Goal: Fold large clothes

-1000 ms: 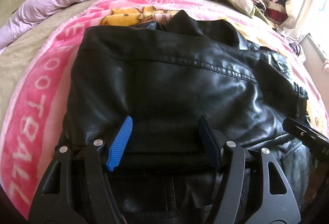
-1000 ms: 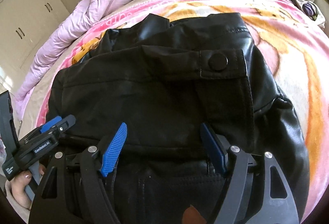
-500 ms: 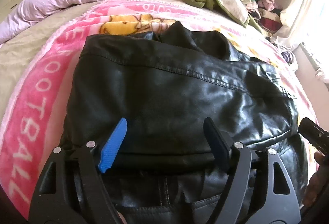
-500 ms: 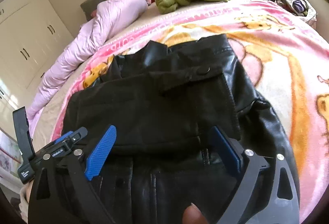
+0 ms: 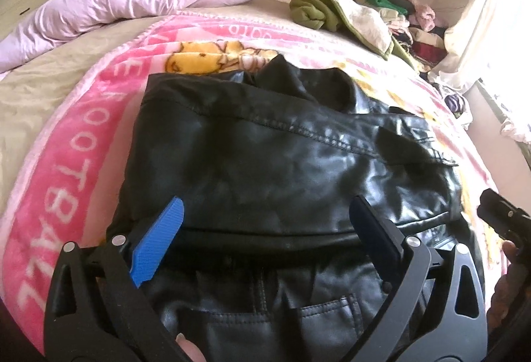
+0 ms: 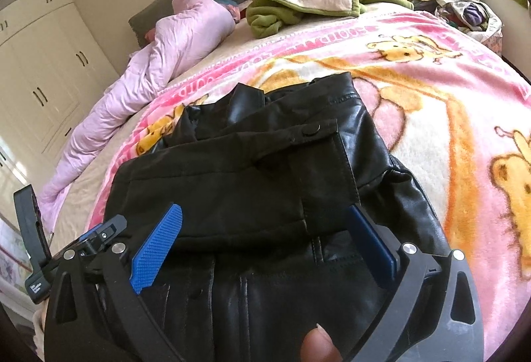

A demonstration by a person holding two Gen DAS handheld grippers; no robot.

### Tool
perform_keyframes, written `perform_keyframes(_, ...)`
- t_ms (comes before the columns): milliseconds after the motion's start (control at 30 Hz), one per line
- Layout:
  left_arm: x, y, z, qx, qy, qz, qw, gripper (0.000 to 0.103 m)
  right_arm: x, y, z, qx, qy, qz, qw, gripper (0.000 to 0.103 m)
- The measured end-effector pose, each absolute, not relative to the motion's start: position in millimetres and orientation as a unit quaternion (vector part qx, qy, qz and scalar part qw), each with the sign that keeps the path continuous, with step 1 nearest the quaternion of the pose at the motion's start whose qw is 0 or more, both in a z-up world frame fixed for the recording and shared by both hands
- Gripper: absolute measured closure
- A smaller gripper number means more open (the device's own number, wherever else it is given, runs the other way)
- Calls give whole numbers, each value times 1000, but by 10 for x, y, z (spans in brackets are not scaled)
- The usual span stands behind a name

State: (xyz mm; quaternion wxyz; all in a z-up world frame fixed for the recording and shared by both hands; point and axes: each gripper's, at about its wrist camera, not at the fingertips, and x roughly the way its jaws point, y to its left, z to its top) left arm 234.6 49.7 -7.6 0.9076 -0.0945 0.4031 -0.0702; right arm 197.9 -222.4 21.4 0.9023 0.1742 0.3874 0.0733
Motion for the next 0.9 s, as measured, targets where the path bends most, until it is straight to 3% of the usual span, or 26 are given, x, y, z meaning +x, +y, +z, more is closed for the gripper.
perform_keyframes(900, 1826, 447, 341, -90, 361, -63, 926, 9, 1623, -2328, 567, 167, 348, 90, 918, 4)
